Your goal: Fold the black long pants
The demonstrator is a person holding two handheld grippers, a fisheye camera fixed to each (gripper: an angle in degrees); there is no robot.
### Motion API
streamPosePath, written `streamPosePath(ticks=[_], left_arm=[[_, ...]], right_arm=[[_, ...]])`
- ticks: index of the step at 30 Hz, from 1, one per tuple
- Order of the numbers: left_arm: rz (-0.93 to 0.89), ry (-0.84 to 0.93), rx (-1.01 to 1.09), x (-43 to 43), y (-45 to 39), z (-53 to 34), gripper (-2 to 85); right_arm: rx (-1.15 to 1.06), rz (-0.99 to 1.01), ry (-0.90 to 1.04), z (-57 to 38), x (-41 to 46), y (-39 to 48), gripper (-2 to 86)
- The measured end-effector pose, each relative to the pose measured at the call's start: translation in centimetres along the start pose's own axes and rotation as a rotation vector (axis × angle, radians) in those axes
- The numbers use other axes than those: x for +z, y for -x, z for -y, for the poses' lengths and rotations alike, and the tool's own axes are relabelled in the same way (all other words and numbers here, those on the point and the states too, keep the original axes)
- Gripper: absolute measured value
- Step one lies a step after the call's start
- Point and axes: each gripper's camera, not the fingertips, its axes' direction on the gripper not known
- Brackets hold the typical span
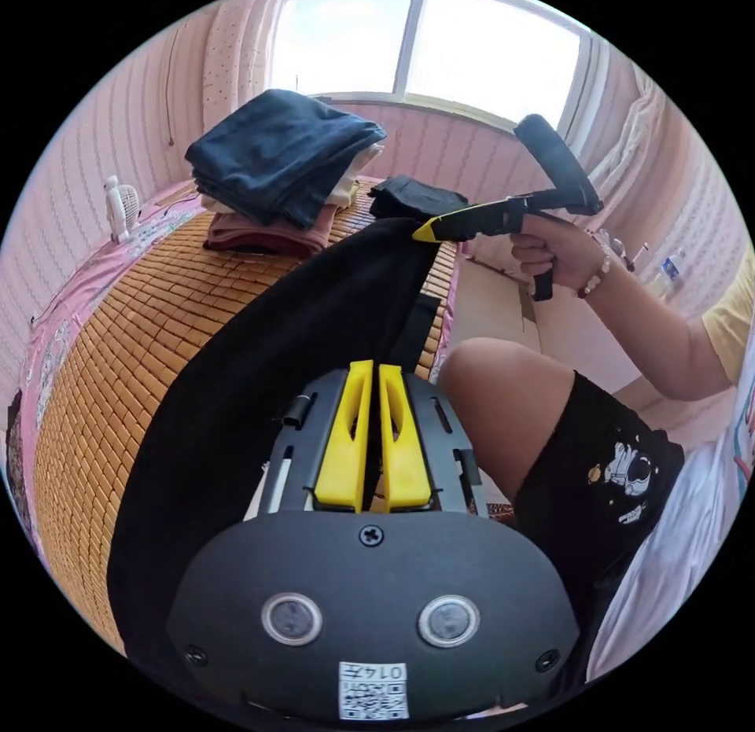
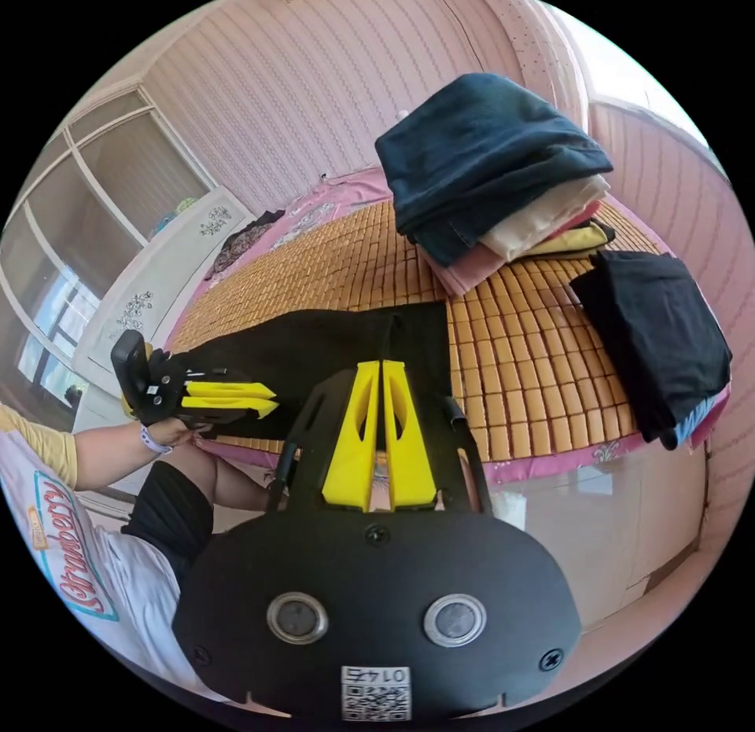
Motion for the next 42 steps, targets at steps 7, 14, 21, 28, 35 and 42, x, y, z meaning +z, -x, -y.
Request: streamPosePath(ticks=[7, 14, 21, 28, 35, 42], left_arm=[[-0.174, 0.166, -0.083, 2.9, 1.6, 2.1, 5.5], [-0.062, 0.119, -0.025, 3.0, 5.6, 11.6, 2.8], [0.128, 0.352, 0.076, 11.5, 5.2, 18.4, 3.3], [0.129, 0.283, 0.180, 9.7, 3.8, 18.2, -0.9], [0.105, 0.064, 0.216, 4.4, 4.8, 21.0, -1.0], [0.074, 0.227, 0.240, 12.8, 5.8, 21.5, -1.0]], right_arm=[[0.175, 0.014, 0.145, -4.9, 5.5, -4.3, 0.2], [0.119, -0.038, 0.137, -5.6, 5.1, -3.5, -0.2], [0.112, -0.020, 0.139, -6.1, 4.1, -4.3, -0.4], [0.119, 0.090, 0.081, -6.8, 0.3, -4.9, -0.1], [0.163, 0.230, -0.071, -8.3, -5.5, -6.5, -0.1], [0.365, 0.107, 0.000, -10.8, -2.1, -12.1, -0.1]])
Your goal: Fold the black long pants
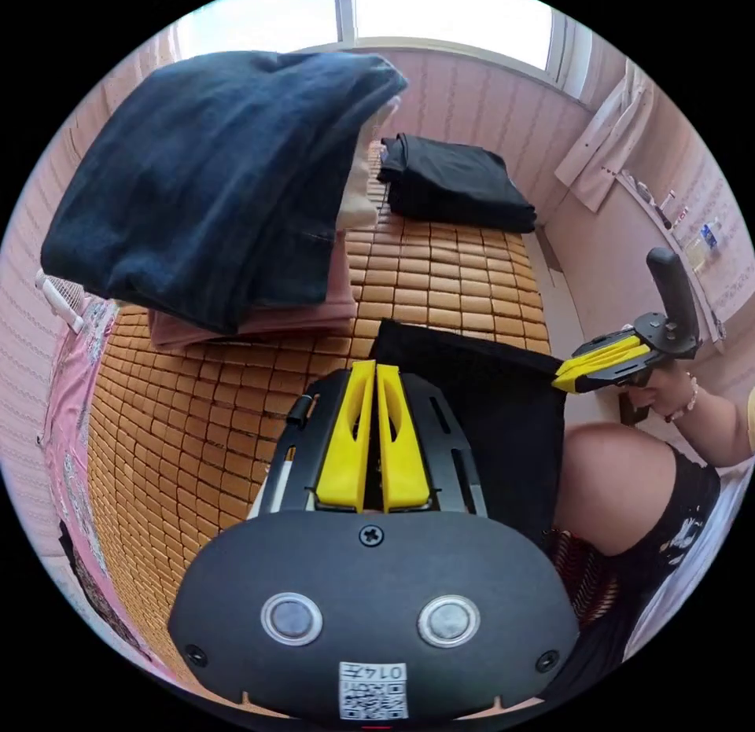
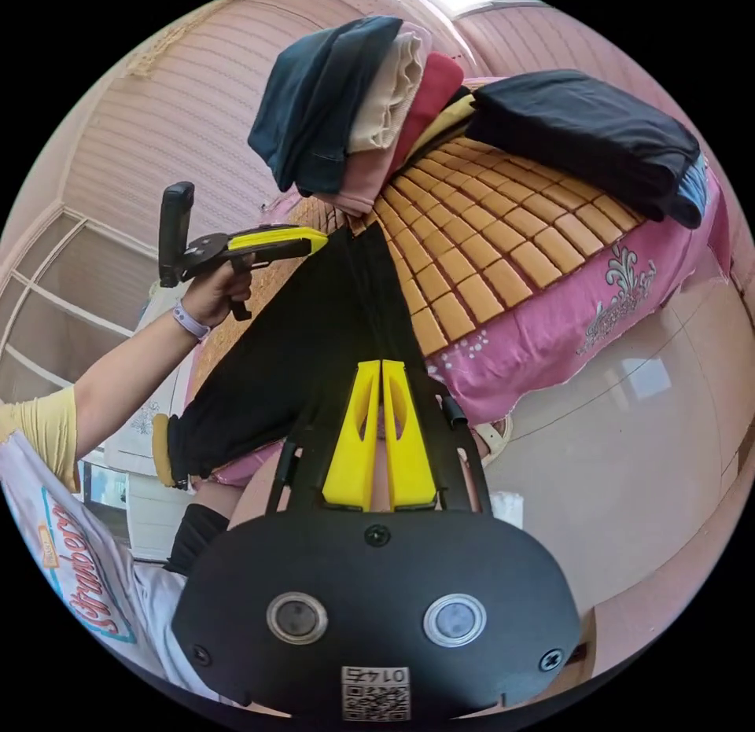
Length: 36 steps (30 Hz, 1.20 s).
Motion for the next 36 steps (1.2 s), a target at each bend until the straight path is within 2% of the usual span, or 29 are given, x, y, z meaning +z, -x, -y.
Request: streamPosePath(ticks=[2, 4, 6, 8, 9, 11, 16, 23, 25, 27, 28, 29, 32, 36], left_arm=[[0.019, 0.012, -0.014, 1.2, -0.1, -0.4, -1.0], [-0.002, -0.084, -0.031, -0.1, 0.1, -0.8, -1.0], [-0.004, -0.259, -0.042, -2.2, 0.7, -1.6, -1.0], [-0.079, -0.329, -0.097, -1.6, 1.8, -2.0, -1.0], [-0.143, -0.271, -0.145, 0.5, 2.4, -1.9, -1.0], [-0.120, -0.145, -0.159, 3.4, 2.1, -2.0, -1.0], [-0.063, -0.149, -0.121, 2.3, 1.6, -3.0, -1.0], [-0.084, -0.549, -0.084, -7.8, 1.8, -7.0, -1.0], [-0.121, -0.678, -0.111, -10.0, 2.5, -8.3, -1.0], [-0.269, -0.752, -0.181, -9.3, 3.5, -8.1, -1.0], [-0.289, -0.713, -0.200, -8.2, 3.5, -7.4, -1.0], [-0.271, -0.586, -0.220, -5.5, 2.8, -6.0, -1.0], [-0.120, -0.153, -0.147, 3.1, -0.4, -3.8, -1.0], [-0.045, -0.140, -0.081, 3.1, -1.6, -4.7, -1.0]], right_arm=[[-0.014, 0.025, -0.017, 0.1, -1.4, -0.1, -0.1], [-0.068, 0.056, -0.084, -0.1, -4.1, 0.7, -0.1], [-0.093, 0.014, -0.137, -0.3, -6.0, 1.2, -0.2], [-0.057, -0.124, -0.135, -0.3, -4.9, -0.4, -0.1], [-0.034, -0.139, -0.089, -0.2, -3.9, -1.2, -0.1], [0.015, -0.088, -0.082, -0.4, -3.3, -3.0, -0.1], [-0.020, -0.037, -0.115, -1.0, -6.0, -2.7, -0.2], [-0.135, 0.276, -0.338, -1.9, -15.8, 0.9, -0.3], [-0.157, 0.291, -0.373, -2.3, -17.2, 1.2, -0.3], [-0.136, 0.222, -0.383, -2.6, -17.3, 0.0, -0.3], [-0.083, 0.124, -0.356, -2.7, -16.0, -1.8, -0.2], [-0.002, 0.015, -0.300, -2.7, -13.7, -4.4, -0.2], [0.169, -0.065, -0.131, -3.2, -7.6, -10.2, -0.1], [0.189, -0.038, -0.136, -4.1, -5.8, -10.8, 0.4]])
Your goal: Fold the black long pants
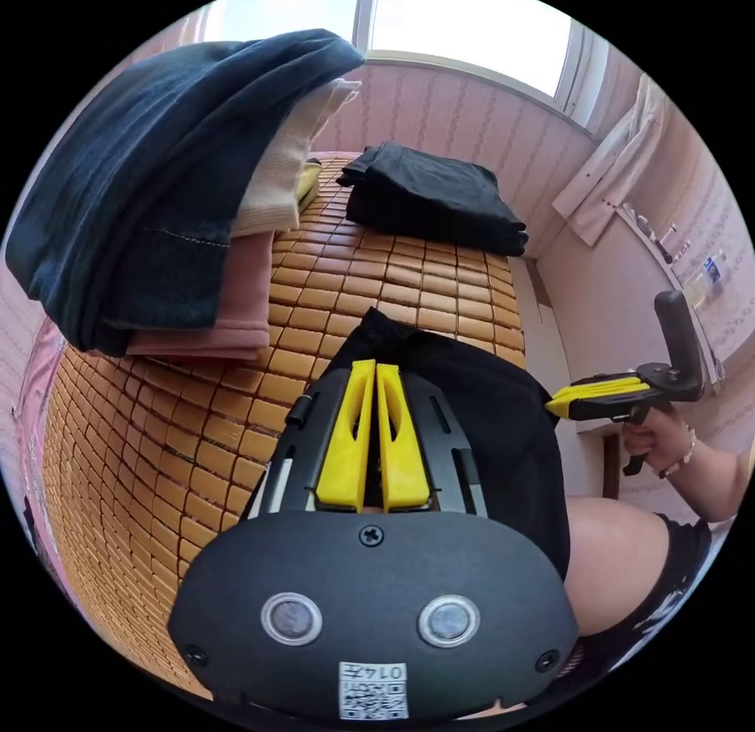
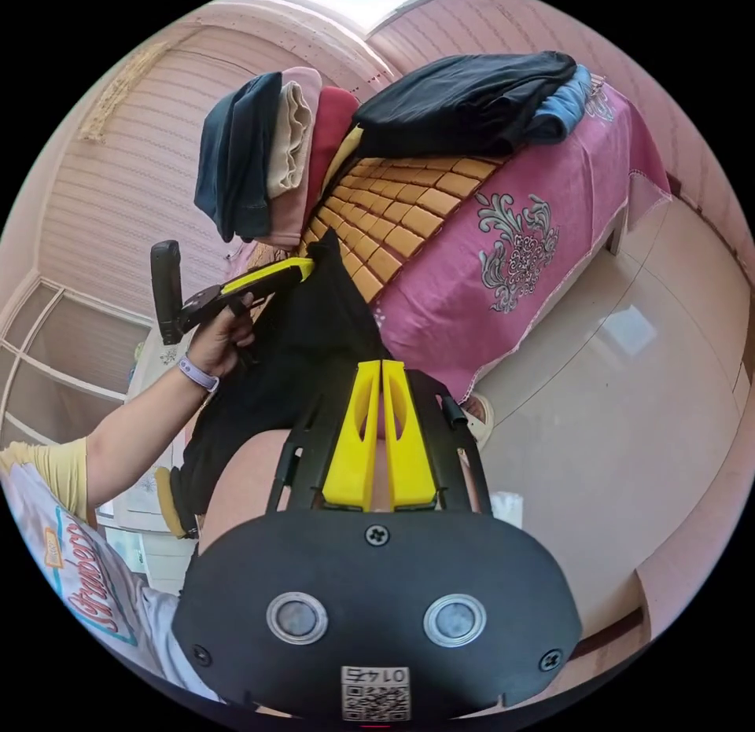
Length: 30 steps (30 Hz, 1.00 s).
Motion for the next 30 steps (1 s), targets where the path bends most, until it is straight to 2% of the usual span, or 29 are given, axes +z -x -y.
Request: streamPosePath(ticks=[4, 7, 9, 11, 13, 16, 19, 22, 26, 30], left_arm=[[-0.048, -0.009, -0.045, -0.8, 0.9, -1.0, -0.9], [-0.102, -0.091, -0.194, -2.3, 3.0, -1.9, -0.6], [-0.108, -0.135, -0.370, -3.5, 5.6, -3.1, 0.2], [-0.131, -0.204, -0.426, -5.2, 7.0, -4.3, 3.1], [-0.160, -0.255, -0.417, -7.7, 7.5, -5.8, 4.0], [-0.081, -0.275, -0.336, -13.2, 6.7, -10.0, 4.1], [0.040, -0.215, -0.333, -18.7, 5.9, -17.2, 4.0], [0.207, -0.074, -0.425, -23.3, 5.1, -26.1, 4.0], [0.347, 0.124, -0.650, -27.8, 3.4, -38.6, 4.1], [0.476, 0.179, -0.874, -30.6, 2.0, -47.9, 4.2]], right_arm=[[0.003, 0.044, -0.009, -0.6, 0.9, -0.2, 2.6], [0.000, 0.040, -0.016, -1.3, 1.3, -0.4, 5.6], [-0.005, 0.015, -0.015, -1.7, 1.6, -0.2, 6.1], [-0.023, -0.003, -0.011, -2.0, 2.2, 0.7, 6.4], [-0.061, -0.026, -0.022, -2.0, 2.5, 2.0, 6.5], [-0.198, -0.093, -0.044, -1.3, 3.5, 5.6, 6.6], [-0.334, -0.108, -0.028, 0.3, 6.1, 9.6, 6.9], [-0.453, -0.125, -0.006, 1.6, 9.8, 13.5, 7.2], [-0.638, -0.252, -0.009, 3.2, 16.3, 19.0, 9.1], [-0.613, -0.366, 0.065, 5.9, 23.1, 20.7, 10.3]])
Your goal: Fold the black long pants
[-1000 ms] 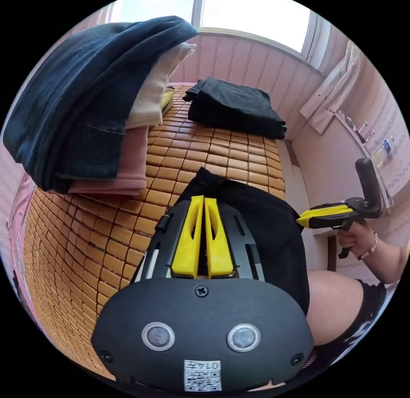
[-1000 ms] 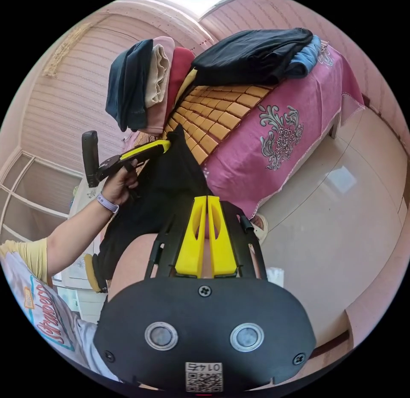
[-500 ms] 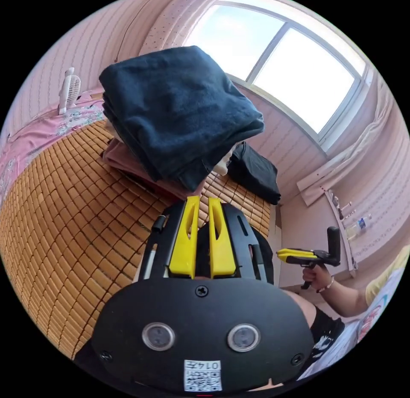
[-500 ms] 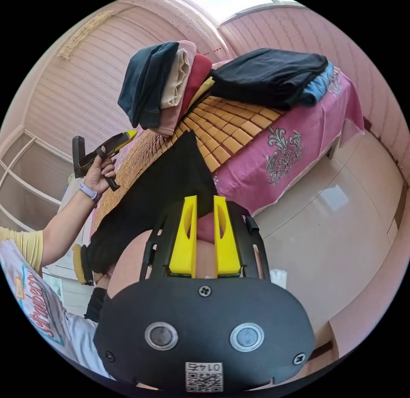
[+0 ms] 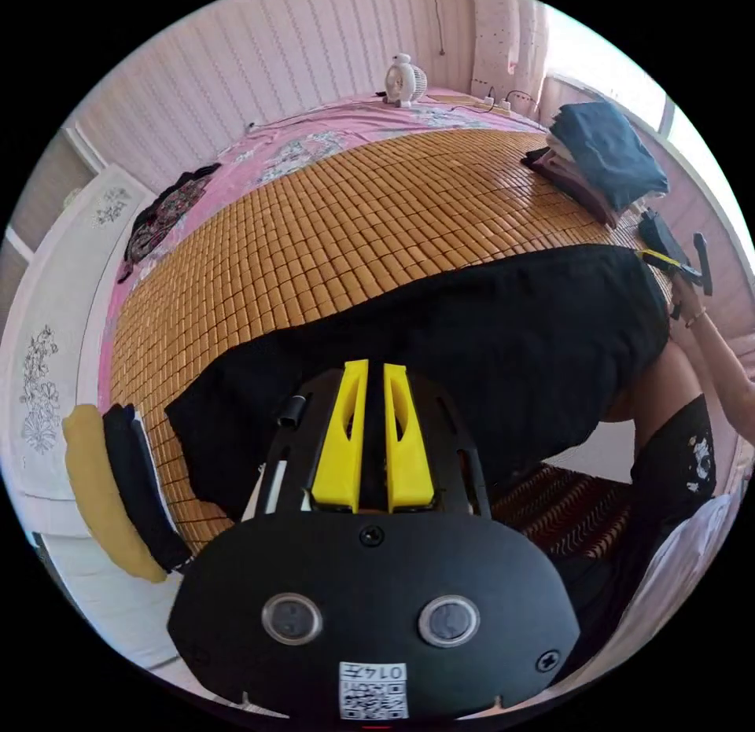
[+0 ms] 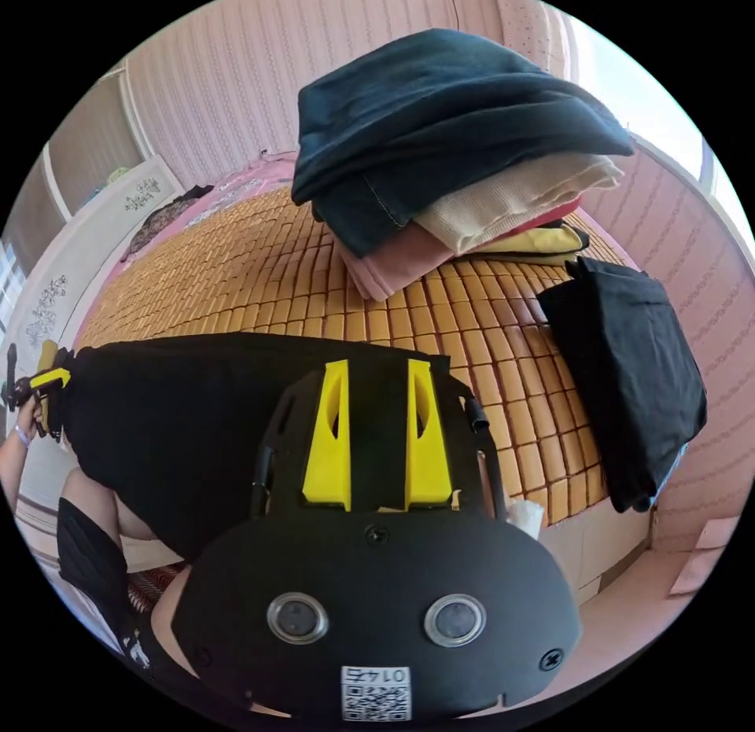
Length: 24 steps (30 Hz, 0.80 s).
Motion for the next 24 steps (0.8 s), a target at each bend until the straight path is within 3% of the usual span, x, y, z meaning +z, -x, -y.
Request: streamPosePath(ticks=[6, 11, 15, 20, 24], left_arm=[[-0.053, 0.000, -0.334, 2.5, 7.5, -6.5, 4.0], [-0.034, 0.070, -0.324, 5.8, 9.0, -9.1, 0.2], [-0.071, 0.007, -0.324, 5.7, 9.6, -11.3, 0.0], [-0.049, -0.168, -0.417, 1.9, 12.6, -16.1, 5.0], [-0.105, -0.218, -0.561, 1.1, 16.9, -22.3, 9.5]], right_arm=[[-0.112, -0.074, 0.102, 3.7, 4.3, 4.4, 1.2], [-0.043, -0.116, 0.145, 6.1, 7.8, 5.9, 0.9], [-0.005, -0.194, 0.187, 6.3, 9.4, 8.6, 2.5], [-0.275, -0.282, 0.018, 4.6, 7.3, 20.3, 5.7], [-0.552, -0.111, -0.032, 3.8, 8.3, 31.8, 7.1]])
